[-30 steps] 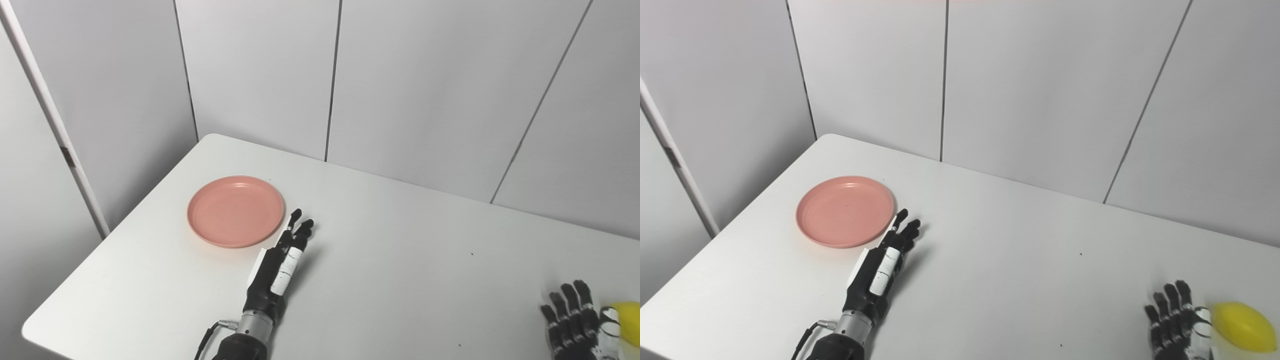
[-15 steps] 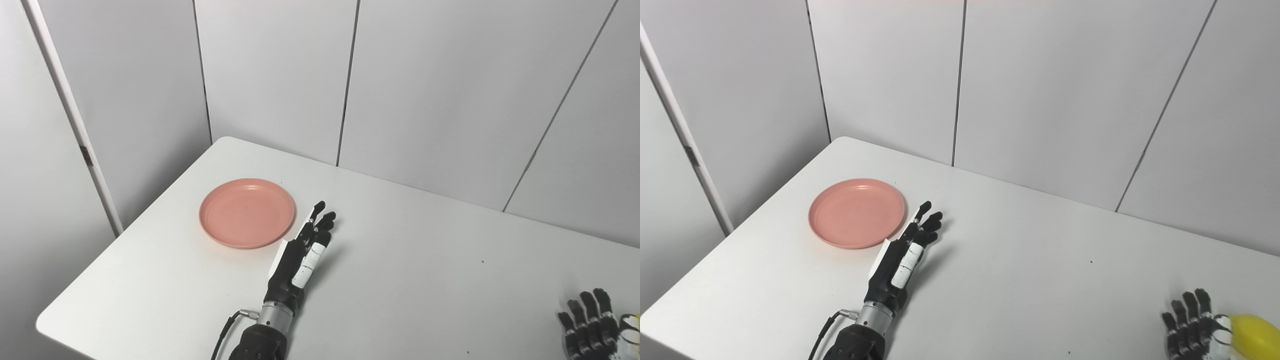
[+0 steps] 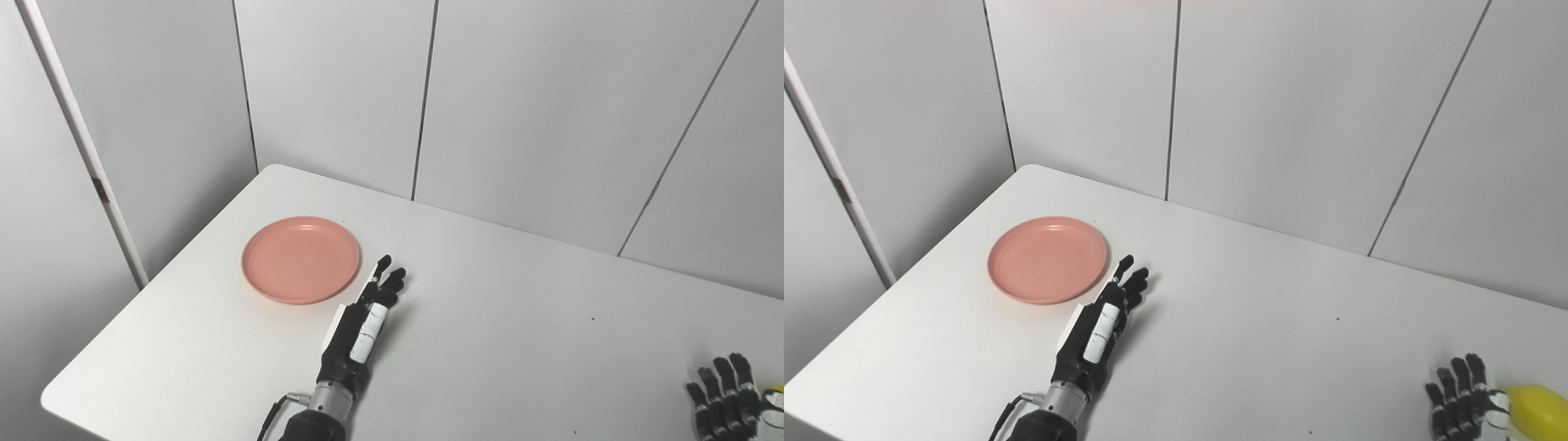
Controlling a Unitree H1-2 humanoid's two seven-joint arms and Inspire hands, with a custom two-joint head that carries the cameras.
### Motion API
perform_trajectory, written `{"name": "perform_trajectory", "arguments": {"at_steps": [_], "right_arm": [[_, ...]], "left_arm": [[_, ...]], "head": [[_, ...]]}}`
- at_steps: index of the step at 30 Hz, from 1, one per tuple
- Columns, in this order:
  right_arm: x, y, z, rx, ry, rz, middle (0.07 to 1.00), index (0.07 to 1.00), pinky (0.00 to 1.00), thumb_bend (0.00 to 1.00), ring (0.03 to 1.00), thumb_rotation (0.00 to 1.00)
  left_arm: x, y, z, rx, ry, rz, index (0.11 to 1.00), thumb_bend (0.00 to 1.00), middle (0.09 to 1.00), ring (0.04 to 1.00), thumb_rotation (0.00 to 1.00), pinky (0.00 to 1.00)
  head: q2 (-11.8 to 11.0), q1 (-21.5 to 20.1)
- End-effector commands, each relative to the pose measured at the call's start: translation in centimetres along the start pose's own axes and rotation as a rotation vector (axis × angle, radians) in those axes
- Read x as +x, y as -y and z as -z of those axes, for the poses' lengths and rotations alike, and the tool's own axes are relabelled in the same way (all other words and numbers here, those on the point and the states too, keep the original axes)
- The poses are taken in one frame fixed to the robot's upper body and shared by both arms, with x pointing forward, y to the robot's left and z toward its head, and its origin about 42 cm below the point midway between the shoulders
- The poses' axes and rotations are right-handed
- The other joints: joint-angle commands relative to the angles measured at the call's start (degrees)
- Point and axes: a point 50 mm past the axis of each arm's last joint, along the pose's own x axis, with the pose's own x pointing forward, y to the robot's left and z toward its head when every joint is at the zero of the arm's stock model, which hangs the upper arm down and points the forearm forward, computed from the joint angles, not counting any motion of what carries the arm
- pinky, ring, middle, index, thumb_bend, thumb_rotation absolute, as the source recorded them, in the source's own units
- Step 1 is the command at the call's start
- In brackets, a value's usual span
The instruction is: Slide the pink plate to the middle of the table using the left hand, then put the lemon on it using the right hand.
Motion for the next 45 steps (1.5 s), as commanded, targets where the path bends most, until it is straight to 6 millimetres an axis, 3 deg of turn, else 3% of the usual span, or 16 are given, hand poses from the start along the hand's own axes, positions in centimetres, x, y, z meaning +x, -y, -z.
{"name": "perform_trajectory", "arguments": {"at_steps": [1, 9, 22, 28, 34, 45], "right_arm": [[-2.8, 1.4, 3.2, 0.018, -0.116, 0.051, 1.0, 0.993, 1.0, 0.89, 1.0, 0.92], [-2.7, 1.4, 3.2, 0.037, -0.118, 0.051, 1.0, 1.0, 1.0, 0.88, 1.0, 0.93], [-2.6, 0.5, 3.4, 0.042, -0.11, 0.042, 1.0, 1.0, 1.0, 0.88, 1.0, 0.94], [-2.6, 0.4, 3.4, 0.031, -0.106, 0.032, 1.0, 1.0, 1.0, 0.88, 1.0, 0.95], [-2.6, 0.4, 3.4, 0.029, -0.102, 0.028, 1.0, 1.0, 1.0, 0.88, 1.0, 0.95], [-2.7, 0.6, 3.3, 0.024, -0.104, 0.03, 0.997, 1.0, 1.0, 0.88, 1.0, 0.96]], "left_arm": [[-1.0, -0.2, 0.6, -0.017, -0.051, -0.001, 0.957, 0.93, 0.918, 0.931, 0.89, 0.96], [0.9, -0.1, -4.6, -0.03, -0.002, 0.059, 0.946, 0.96, 0.922, 0.931, 0.92, 0.99], [6.0, -2.4, -14.2, -0.026, 0.109, 0.123, 0.955, 0.95, 0.942, 0.957, 0.94, 1.0], [8.1, -4.9, -16.7, 0.005, 0.149, 0.139, 0.923, 0.95, 0.905, 0.916, 0.94, 0.94], [10.9, -9.0, -18.9, 0.188, 0.203, 0.156, 0.858, 1.0, 0.855, 0.857, 0.97, 0.88], [14.7, -15.2, -21.5, 0.312, 0.22, 0.115, 0.789, 1.0, 0.805, 0.834, 0.96, 0.86]], "head": [[-0.1, 0.3], [-0.4, 0.7], [-1.3, 0.8], [-1.5, 0.8], [-1.5, 0.7], [-1.2, 0.9]]}}
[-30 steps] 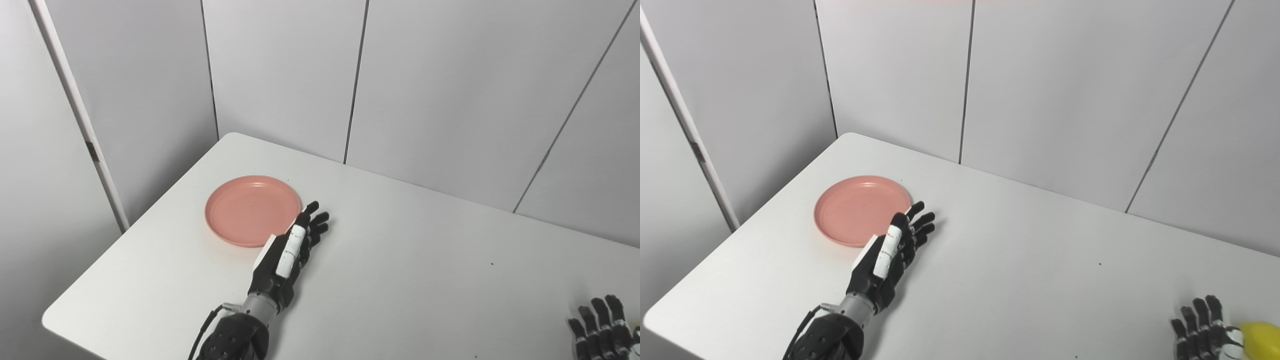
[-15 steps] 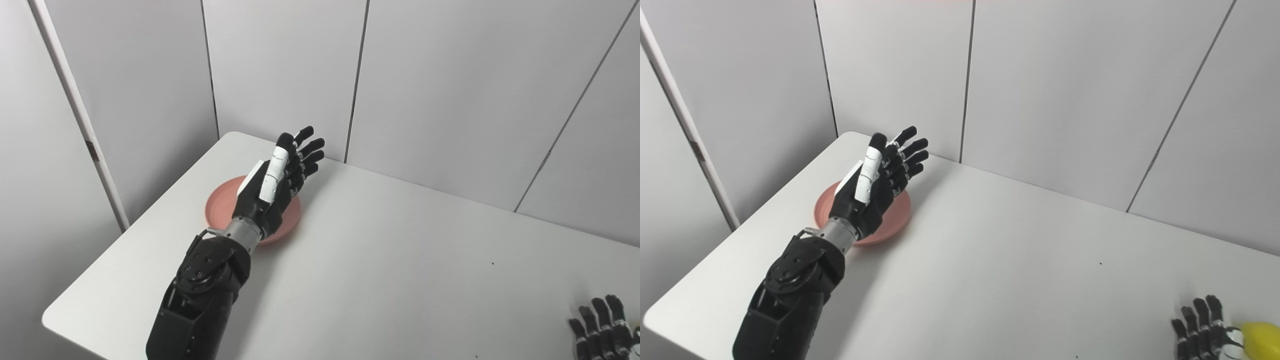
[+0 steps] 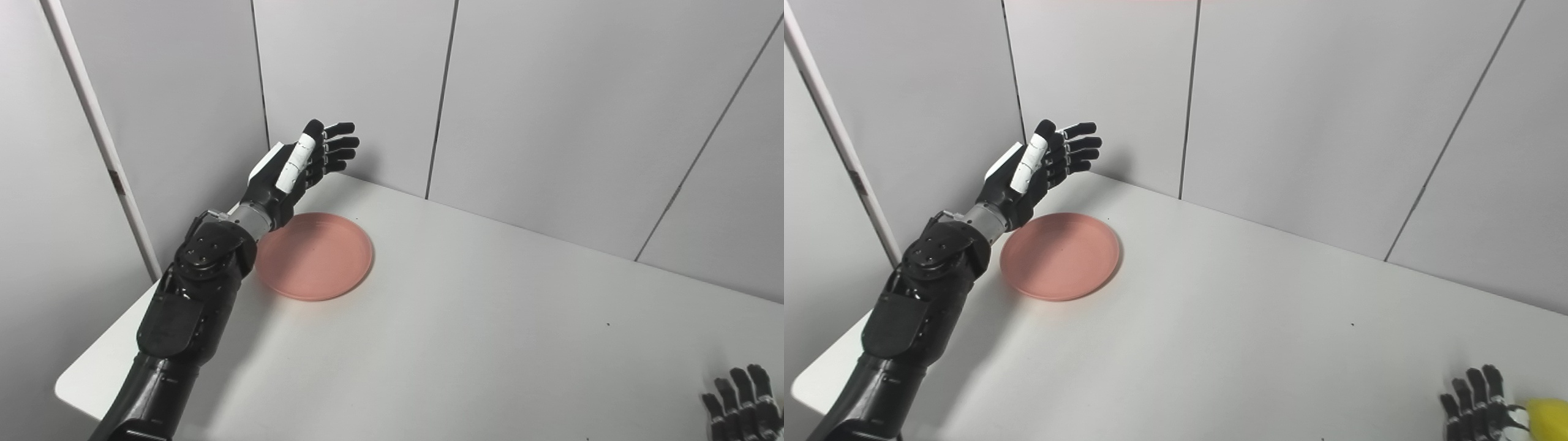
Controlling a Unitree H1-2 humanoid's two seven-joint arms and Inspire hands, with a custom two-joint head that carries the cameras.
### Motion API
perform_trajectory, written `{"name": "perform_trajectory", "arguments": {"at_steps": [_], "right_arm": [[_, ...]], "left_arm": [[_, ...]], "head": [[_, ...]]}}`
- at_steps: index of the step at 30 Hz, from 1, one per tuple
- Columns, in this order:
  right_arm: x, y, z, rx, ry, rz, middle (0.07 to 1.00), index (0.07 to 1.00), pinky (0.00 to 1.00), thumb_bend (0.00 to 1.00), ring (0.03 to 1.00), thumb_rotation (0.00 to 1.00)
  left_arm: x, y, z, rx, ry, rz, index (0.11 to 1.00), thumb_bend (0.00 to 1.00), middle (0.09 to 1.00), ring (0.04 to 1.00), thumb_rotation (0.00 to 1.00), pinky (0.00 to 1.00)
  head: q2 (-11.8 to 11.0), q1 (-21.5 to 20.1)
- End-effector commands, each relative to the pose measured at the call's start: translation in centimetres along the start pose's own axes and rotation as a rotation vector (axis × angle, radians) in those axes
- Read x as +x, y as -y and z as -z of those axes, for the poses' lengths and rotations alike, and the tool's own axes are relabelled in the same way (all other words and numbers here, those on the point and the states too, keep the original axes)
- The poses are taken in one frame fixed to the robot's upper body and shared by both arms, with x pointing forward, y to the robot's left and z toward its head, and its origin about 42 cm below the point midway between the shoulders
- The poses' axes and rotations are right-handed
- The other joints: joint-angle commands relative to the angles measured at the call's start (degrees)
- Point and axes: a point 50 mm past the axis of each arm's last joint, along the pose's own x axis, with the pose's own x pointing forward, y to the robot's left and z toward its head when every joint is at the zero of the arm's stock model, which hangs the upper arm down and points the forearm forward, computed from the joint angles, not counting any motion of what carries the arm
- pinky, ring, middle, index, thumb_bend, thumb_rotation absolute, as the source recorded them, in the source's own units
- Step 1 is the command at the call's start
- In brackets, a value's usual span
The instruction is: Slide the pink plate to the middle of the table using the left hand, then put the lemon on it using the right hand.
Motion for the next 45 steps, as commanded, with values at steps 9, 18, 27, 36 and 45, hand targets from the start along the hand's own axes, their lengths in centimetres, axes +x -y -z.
{"name": "perform_trajectory", "arguments": {"at_steps": [9, 18, 27, 36, 45], "right_arm": [[-2.6, 0.9, 3.2, 0.011, -0.109, 0.045, 1.0, 1.0, 1.0, 0.9, 1.0, 0.96], [-2.6, 1.0, 3.2, 0.021, -0.107, 0.042, 1.0, 1.0, 1.0, 0.9, 1.0, 0.95], [-2.7, 1.1, 3.2, 0.013, -0.11, 0.047, 1.0, 1.0, 1.0, 0.91, 1.0, 0.95], [-2.8, 1.2, 3.2, 0.033, -0.112, 0.05, 0.977, 0.968, 1.0, 0.92, 0.991, 0.91], [-3.0, 1.0, 3.1, 0.034, -0.113, 0.058, 0.974, 0.964, 1.0, 0.94, 0.99, 0.9]], "left_arm": [[2.8, -5.8, -1.5, -0.011, 0.08, -0.036, 0.78, 1.0, 0.767, 0.747, 0.95, 0.72], [2.6, -8.6, 1.4, -0.082, 0.047, -0.129, 0.797, 1.0, 0.753, 0.749, 0.94, 0.72], [2.0, -10.0, 4.9, -0.128, 0.0, -0.198, 0.811, 1.0, 0.762, 0.768, 0.92, 0.75], [1.1, -10.2, 7.6, -0.142, -0.047, -0.226, 0.84, 1.0, 0.772, 0.773, 0.92, 0.74], [0.9, -9.7, 9.3, -0.155, -0.078, -0.209, 0.856, 1.0, 0.79, 0.785, 0.96, 0.75]], "head": [[0.0, 0.0], [0.3, 0.1], [0.4, 0.2], [1.1, -0.2], [1.4, -0.5]]}}
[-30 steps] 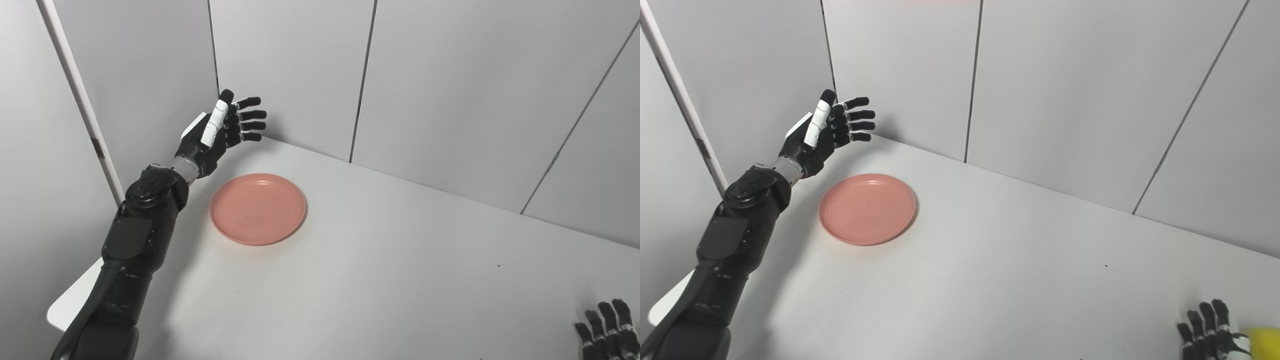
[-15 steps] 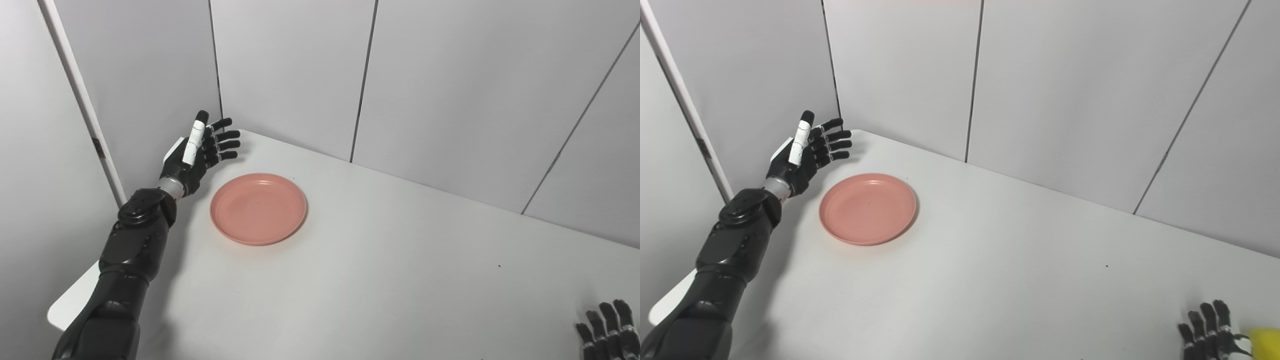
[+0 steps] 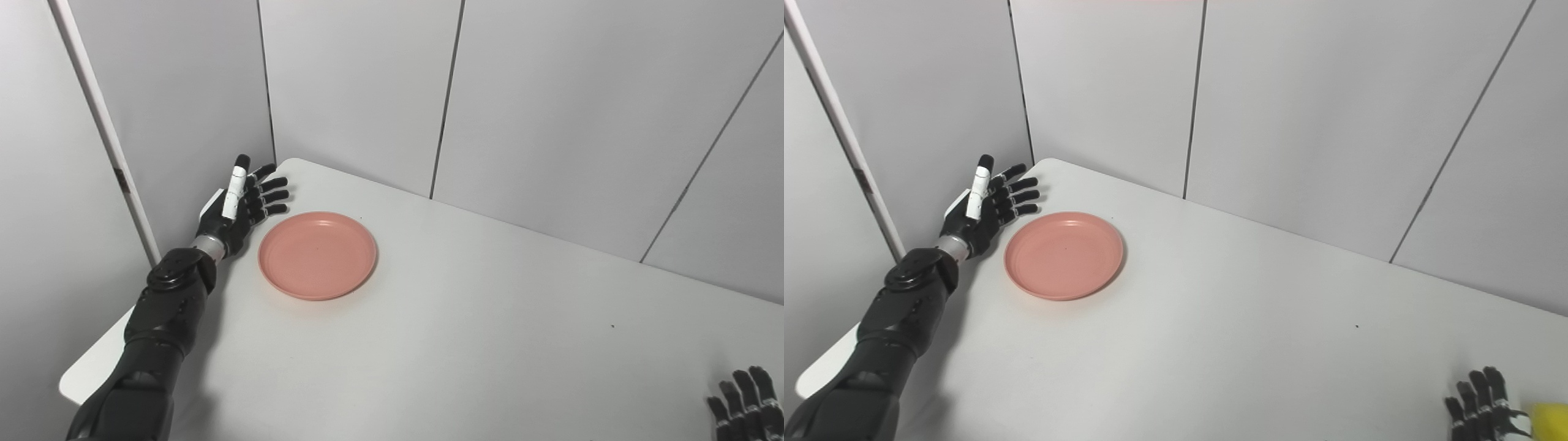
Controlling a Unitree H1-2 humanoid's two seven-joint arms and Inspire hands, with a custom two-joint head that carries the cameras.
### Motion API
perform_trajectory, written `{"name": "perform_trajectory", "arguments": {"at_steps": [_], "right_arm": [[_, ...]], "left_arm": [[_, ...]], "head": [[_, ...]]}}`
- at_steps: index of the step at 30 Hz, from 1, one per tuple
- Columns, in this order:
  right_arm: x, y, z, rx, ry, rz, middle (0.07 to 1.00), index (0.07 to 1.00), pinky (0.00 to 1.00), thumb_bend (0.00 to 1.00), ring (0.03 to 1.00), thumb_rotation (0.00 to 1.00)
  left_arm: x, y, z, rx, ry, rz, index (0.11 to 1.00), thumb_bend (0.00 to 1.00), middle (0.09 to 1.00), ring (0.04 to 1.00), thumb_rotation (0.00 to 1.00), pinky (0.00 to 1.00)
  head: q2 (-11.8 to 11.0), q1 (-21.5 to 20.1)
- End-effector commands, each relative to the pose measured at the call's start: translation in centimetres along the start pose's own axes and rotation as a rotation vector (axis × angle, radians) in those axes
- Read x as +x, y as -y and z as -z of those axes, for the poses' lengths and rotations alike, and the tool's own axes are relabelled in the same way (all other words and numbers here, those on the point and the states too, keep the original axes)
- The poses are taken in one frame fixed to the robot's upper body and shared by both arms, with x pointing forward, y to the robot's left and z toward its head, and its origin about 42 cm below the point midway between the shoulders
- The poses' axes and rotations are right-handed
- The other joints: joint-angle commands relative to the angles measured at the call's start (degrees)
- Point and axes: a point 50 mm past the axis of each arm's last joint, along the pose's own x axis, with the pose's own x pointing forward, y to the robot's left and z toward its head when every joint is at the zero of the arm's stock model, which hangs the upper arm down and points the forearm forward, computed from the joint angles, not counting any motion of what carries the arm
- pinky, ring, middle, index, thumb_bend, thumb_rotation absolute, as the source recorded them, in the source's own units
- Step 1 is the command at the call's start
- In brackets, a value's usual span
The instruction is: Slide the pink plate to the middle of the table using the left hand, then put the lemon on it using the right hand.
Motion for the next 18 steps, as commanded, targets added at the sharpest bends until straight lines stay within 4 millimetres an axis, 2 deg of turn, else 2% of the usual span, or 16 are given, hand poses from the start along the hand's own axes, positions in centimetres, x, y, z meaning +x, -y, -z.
{"name": "perform_trajectory", "arguments": {"at_steps": [1, 18], "right_arm": [[-2.8, 0.8, 3.1, 0.026, -0.117, 0.055, 0.973, 0.966, 1.0, 0.94, 0.986, 0.9], [-2.8, 0.5, 3.0, 0.02, -0.123, 0.053, 0.986, 0.985, 1.0, 0.96, 1.0, 0.89]], "left_arm": [[1.5, 0.5, -3.4, 0.03, 0.118, 0.033, 0.851, 1.0, 0.787, 0.784, 0.96, 0.75], [1.4, 0.7, -2.1, 0.095, 0.087, 0.052, 0.831, 1.0, 0.788, 0.788, 0.97, 0.8]], "head": [[0.1, 0.0], [0.3, -0.2]]}}
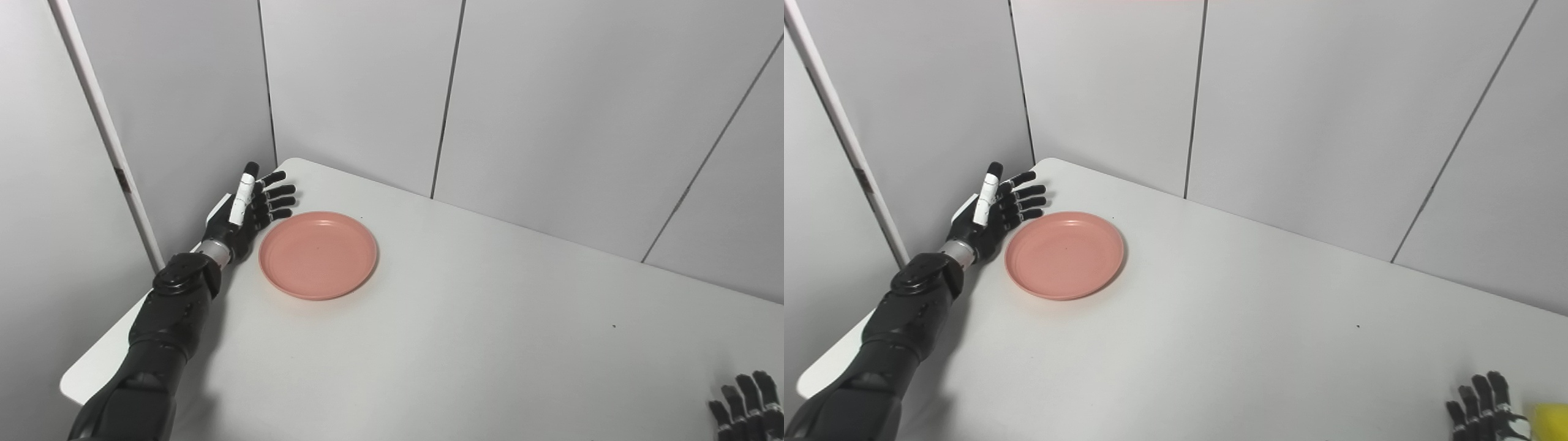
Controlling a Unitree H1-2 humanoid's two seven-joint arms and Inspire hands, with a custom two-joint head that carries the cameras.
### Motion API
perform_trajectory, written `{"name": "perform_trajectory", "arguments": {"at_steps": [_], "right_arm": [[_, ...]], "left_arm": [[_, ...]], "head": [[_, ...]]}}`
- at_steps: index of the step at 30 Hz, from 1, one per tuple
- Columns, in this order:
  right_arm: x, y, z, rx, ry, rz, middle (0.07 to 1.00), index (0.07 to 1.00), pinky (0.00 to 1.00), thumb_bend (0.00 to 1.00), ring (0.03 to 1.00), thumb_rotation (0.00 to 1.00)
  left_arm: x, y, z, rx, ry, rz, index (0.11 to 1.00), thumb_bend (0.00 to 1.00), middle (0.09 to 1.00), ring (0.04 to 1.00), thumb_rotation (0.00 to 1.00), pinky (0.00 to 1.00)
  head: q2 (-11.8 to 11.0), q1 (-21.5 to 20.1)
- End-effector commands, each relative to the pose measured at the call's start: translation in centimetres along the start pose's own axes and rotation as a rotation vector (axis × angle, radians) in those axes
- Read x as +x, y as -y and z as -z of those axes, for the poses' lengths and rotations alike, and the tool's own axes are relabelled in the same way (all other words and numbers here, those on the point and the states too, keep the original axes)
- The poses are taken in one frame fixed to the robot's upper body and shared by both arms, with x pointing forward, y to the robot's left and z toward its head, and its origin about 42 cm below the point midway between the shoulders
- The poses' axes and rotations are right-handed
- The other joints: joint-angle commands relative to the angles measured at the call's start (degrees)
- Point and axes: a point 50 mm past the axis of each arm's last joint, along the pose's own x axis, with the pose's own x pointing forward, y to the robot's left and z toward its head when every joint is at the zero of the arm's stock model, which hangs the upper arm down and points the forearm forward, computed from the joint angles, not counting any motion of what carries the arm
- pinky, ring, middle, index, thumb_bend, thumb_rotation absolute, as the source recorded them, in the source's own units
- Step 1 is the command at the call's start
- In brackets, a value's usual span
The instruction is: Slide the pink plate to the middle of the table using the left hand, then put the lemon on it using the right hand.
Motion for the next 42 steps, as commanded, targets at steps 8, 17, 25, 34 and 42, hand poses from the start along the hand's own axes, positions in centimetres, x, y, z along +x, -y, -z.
{"name": "perform_trajectory", "arguments": {"at_steps": [8, 17, 25, 34, 42], "right_arm": [[-2.4, 0.6, 3.1, 0.023, -0.123, 0.043, 0.996, 0.997, 1.0, 0.96, 1.0, 0.89], [-2.3, 0.3, 3.2, 0.05, -0.115, 0.041, 0.987, 0.987, 1.0, 0.93, 1.0, 0.87], [-2.4, 0.2, 3.0, 0.04, -0.125, 0.044, 0.967, 0.965, 1.0, 0.94, 0.985, 0.87], [-2.3, 0.2, 3.0, 0.048, -0.117, 0.046, 0.95, 0.944, 1.0, 0.92, 0.96, 0.86], [-2.5, 0.0, 2.9, 0.045, -0.117, 0.044, 0.954, 0.949, 1.0, 0.91, 0.968, 0.87]], "left_arm": [[0.8, 0.7, -2.2, 0.111, 0.072, 0.046, 0.82, 1.0, 0.796, 0.8, 0.97, 0.82], [0.2, 2.4, -0.8, 0.098, 0.057, 0.041, 0.827, 1.0, 0.807, 0.817, 0.92, 0.84], [-1.3, 4.0, 0.2, 0.081, 0.07, 0.035, 0.812, 0.99, 0.79, 0.805, 0.94, 0.82], [-3.1, 5.9, 1.5, 0.056, 0.102, -0.034, 0.846, 0.96, 0.809, 0.816, 0.94, 0.82], [-3.9, 7.2, 2.1, 0.027, 0.103, -0.05, 0.845, 0.95, 0.806, 0.818, 0.94, 0.83]], "head": [[0.2, -0.2], [0.2, -0.6], [0.5, -0.7], [0.8, -1.2], [1.1, -1.5]]}}
